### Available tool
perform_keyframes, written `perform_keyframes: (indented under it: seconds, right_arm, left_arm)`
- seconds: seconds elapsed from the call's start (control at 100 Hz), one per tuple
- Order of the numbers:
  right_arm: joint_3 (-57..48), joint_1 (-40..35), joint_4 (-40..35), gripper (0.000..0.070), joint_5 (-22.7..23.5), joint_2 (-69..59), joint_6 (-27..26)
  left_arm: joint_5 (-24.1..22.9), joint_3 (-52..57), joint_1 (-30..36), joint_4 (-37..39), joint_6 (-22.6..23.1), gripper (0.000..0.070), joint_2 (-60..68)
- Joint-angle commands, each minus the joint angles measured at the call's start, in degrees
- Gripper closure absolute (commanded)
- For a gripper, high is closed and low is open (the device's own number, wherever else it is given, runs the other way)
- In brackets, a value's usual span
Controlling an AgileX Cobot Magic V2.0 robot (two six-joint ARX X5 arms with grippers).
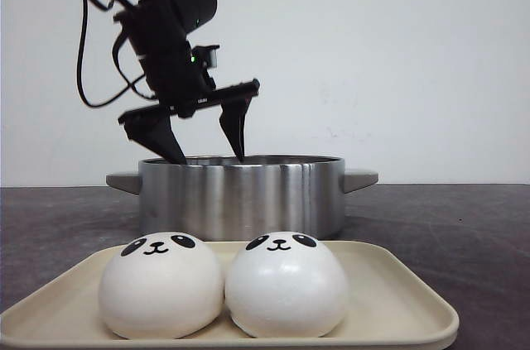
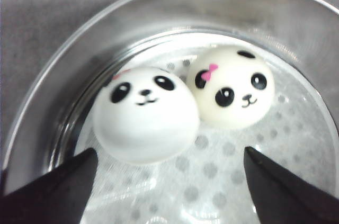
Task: Steam buns
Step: 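Carry the bun into the pot with the left gripper and release, then raise the left gripper away from the pot, then lower the right gripper onto the nearer bun on its side and grasp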
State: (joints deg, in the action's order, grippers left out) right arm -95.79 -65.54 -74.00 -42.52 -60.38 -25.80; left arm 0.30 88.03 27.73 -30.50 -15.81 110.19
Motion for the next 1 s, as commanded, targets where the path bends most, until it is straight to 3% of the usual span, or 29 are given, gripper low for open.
perform_keyframes:
  seconds: [0.0,0.1,0.2,0.39,0.57,0.6,0.7,0.74,0.89,0.99]
  right_arm:
    - [1.09,-0.72,0.77,0.069,0.72,-0.63,-0.68]
    - [5.99,-0.72,3.37,0.069,2.93,-0.63,-0.7]
    - [12.57,-0.72,9.27,0.069,8.24,-0.59,-1.09]
    - [26.97,-0.7,21.94,0.069,19.19,-0.98,-6.27]
    - [36.61,-0.68,28.02,0.0681,28.83,-2.67,-13.11]
    - [37.33,-0.68,28.17,0.0649,29.81,-3.13,-13.6]
    - [38.1,-0.68,28.17,0.041,31.93,-4.94,-14.34]
    - [38.1,-0.68,28.44,0.0354,32.52,-5.66,-14.34]
    - [38.1,-0.13,30.01,0.0324,33.53,-8.98,-14.1]
    - [38.1,1.27,31.04,0.0262,35.26,-12.59,-13.99]
  left_arm:
    - [-0.37,2.05,0.26,-1.27,0.42,0.0167,-1.44]
    - [-1.25,2.05,0.46,-1.68,-0.77,0.0172,-6.29]
    - [-1.4,2.05,1.14,-2.89,-1.6,0.0185,-12.55]
    - [-2.12,2.01,4.26,-6.03,-1.29,0.0184,-25.9]
    - [-2.12,2.01,8.24,-6.4,-0.48,0.0186,-37.53]
    - [-2.12,2.01,8.87,-6.91,-0.09,0.0187,-39.23]
    - [-2.32,2.01,10.51,-10.03,0.24,0.0189,-44.13]
    - [-2.32,2.01,10.88,-11.78,0.48,0.0189,-45.66]
    - [-3.04,2.01,11.26,-18.6,1.88,0.0188,-50.51]
    - [-4.37,1.86,11.26,-19.89,1.9,0.0188,-53.07]
